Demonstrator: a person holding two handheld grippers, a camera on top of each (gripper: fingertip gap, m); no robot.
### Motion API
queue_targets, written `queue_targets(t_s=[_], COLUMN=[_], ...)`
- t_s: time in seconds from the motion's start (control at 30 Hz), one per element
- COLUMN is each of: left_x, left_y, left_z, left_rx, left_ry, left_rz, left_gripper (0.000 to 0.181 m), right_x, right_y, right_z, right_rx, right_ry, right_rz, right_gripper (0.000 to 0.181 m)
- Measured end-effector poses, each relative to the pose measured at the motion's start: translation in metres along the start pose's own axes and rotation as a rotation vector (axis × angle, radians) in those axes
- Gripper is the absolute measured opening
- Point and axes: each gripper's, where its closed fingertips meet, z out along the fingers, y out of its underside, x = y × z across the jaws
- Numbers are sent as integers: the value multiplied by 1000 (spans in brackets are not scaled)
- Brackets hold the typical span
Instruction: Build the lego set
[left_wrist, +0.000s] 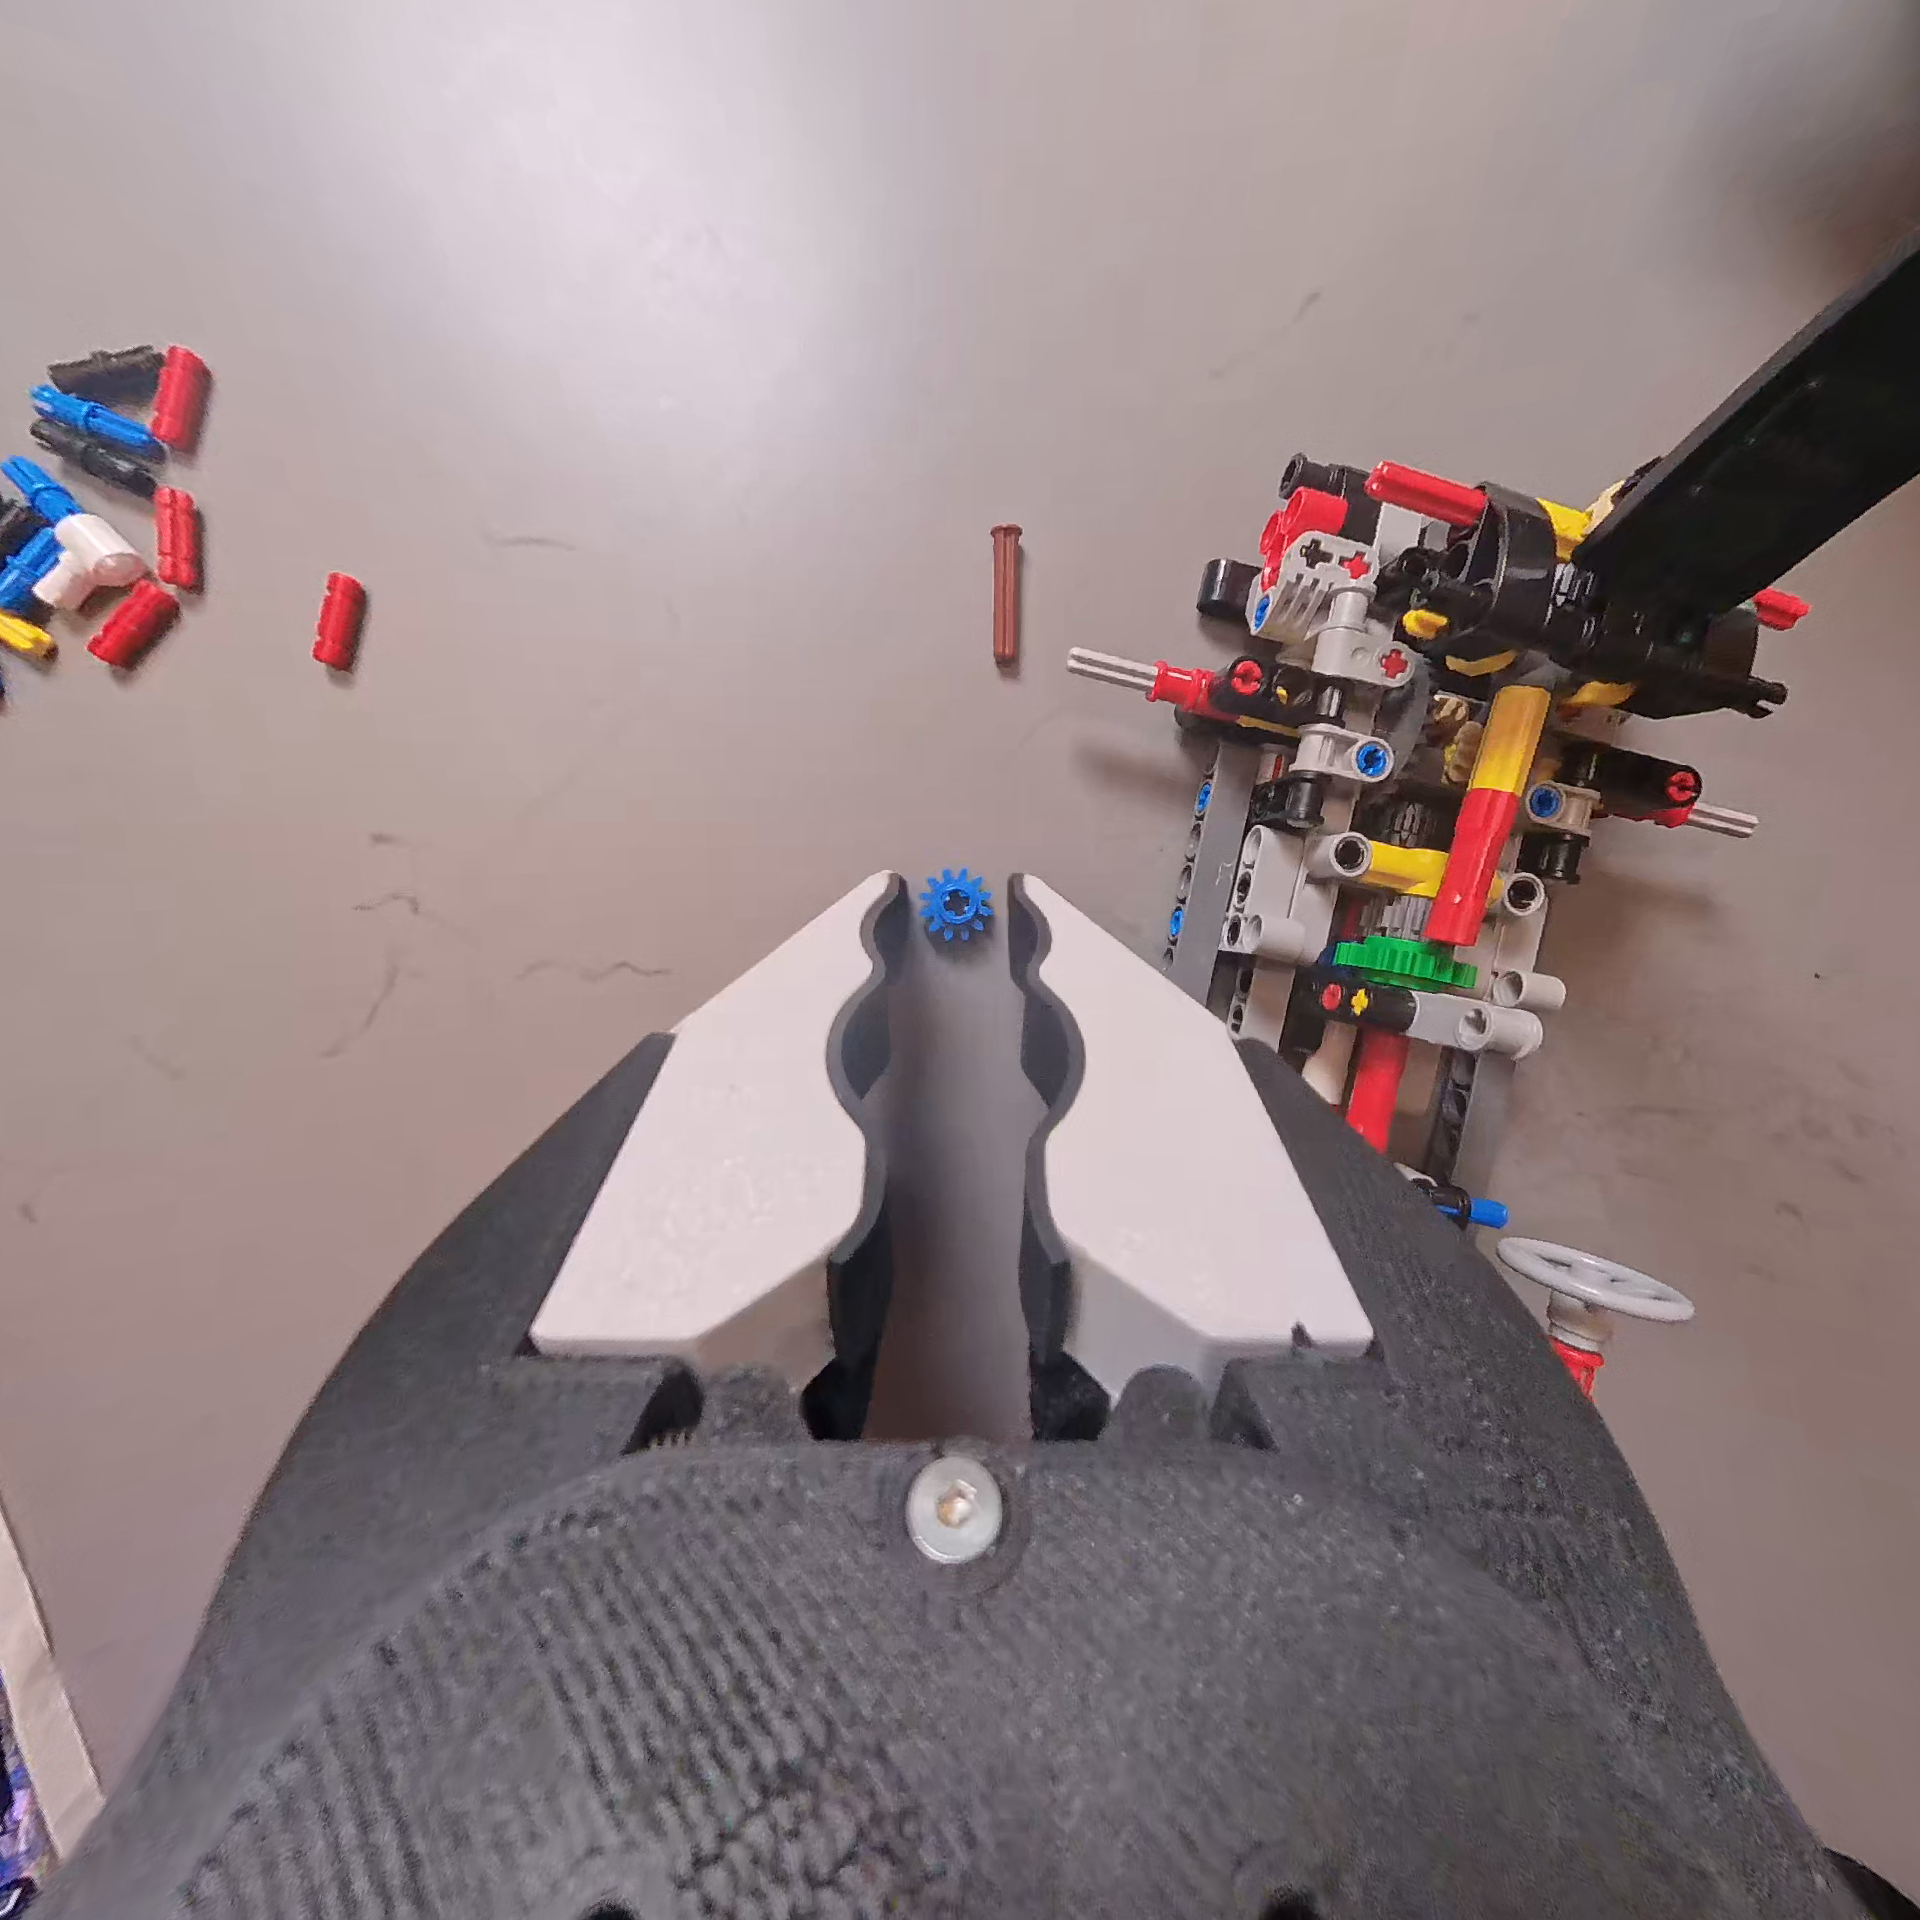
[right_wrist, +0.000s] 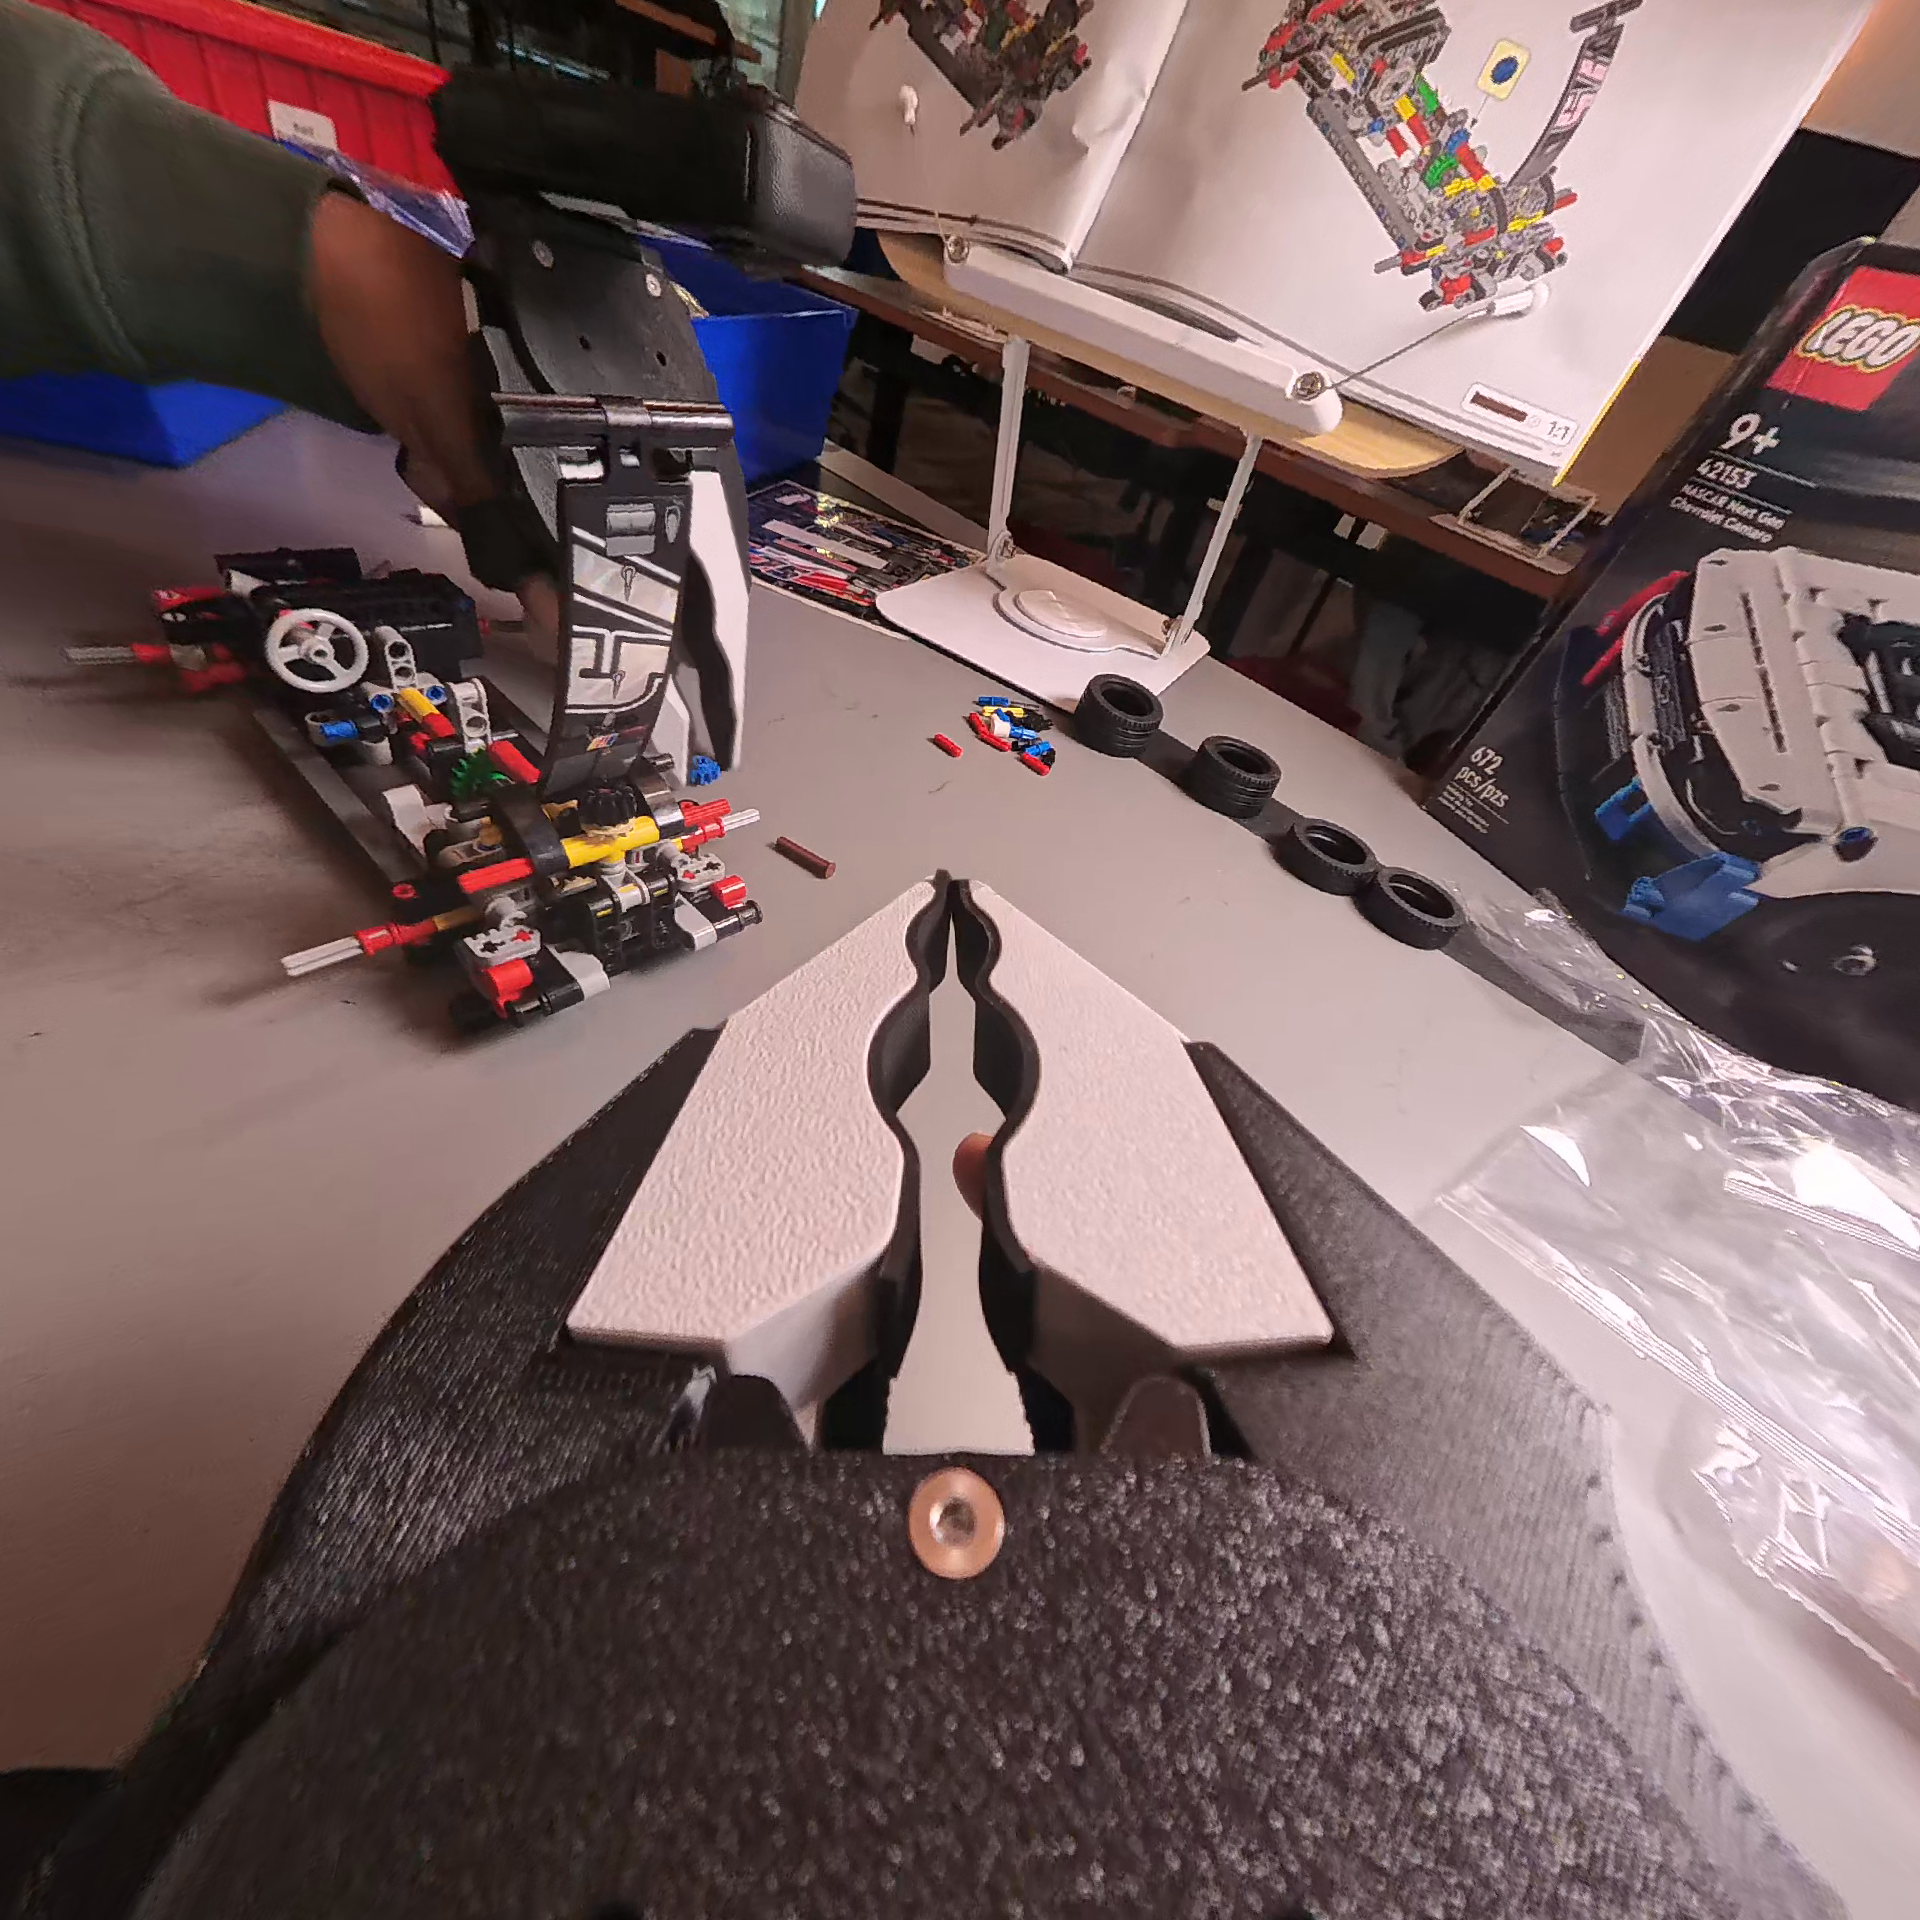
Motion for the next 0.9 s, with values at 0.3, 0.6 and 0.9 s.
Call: queue_targets(t_s=[0.3,0.6,0.9], left_x=[8,47,69], left_y=[-8,34,65], left_z=[-44,-90,-77], left_rx=[251,350,262], left_ry=[-56,-55,50], left_rz=[-41,-61,22], left_gripper=[28,46,65], right_x=[1,-27,-59], right_y=[14,7,19], right_z=[6,28,34], right_rx=[-42,-85,-178], right_ry=[-18,-203,-323], right_rz=[71,126,73], right_gripper=[0,4,6])
